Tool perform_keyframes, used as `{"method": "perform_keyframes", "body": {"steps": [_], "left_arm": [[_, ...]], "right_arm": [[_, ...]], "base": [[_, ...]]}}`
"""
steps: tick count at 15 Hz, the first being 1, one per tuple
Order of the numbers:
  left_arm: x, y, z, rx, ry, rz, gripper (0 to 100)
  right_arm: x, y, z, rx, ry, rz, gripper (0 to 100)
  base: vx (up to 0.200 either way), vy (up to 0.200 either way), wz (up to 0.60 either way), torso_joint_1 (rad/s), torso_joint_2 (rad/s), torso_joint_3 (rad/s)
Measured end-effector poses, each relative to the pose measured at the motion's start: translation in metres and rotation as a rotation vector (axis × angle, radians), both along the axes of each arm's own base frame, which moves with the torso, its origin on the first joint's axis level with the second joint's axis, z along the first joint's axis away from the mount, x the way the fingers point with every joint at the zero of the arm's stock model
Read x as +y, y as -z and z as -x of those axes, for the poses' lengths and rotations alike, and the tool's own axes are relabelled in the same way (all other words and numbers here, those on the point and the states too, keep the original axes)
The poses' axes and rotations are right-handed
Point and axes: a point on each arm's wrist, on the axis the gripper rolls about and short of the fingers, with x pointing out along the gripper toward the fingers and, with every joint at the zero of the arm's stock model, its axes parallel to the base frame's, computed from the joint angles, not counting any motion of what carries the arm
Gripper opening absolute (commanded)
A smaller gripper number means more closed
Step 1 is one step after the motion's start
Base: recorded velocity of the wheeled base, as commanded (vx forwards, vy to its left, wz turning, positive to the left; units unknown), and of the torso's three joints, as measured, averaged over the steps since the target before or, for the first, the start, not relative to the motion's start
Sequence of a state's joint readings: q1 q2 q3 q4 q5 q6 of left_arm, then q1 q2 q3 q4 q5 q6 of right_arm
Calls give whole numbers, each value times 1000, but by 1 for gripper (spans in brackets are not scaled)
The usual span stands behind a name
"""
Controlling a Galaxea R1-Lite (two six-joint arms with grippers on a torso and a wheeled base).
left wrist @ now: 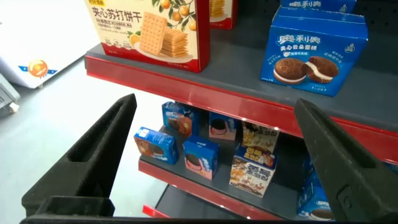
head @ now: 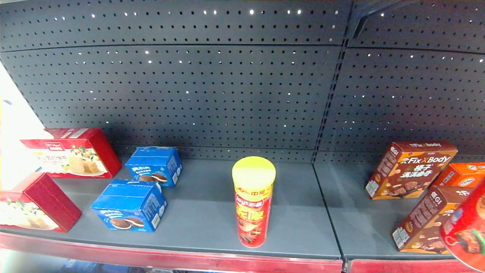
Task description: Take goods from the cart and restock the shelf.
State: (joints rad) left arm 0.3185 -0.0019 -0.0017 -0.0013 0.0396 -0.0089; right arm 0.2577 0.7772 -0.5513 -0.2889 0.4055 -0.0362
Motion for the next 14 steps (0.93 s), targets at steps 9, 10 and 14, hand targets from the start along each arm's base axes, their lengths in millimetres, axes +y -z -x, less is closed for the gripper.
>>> {"method": "perform_keyframes", "body": {"steps": [9, 10, 14], "left_arm": [[0, 0, 0, 0, 0, 0, 100], [0, 0, 0, 0, 0, 0, 100], [0, 0, 0, 0, 0, 0, 100]], "right_arm": [[81, -1, -101, -14, -169, -11, 0], [89, 2, -114, -16, -157, -14, 0], [117, 21, -162, 24, -62, -3, 0]], "base": [[0, 0, 0, 0, 0, 0], [0, 0, 0, 0, 0, 0], [0, 0, 0, 0, 0, 0]]}}
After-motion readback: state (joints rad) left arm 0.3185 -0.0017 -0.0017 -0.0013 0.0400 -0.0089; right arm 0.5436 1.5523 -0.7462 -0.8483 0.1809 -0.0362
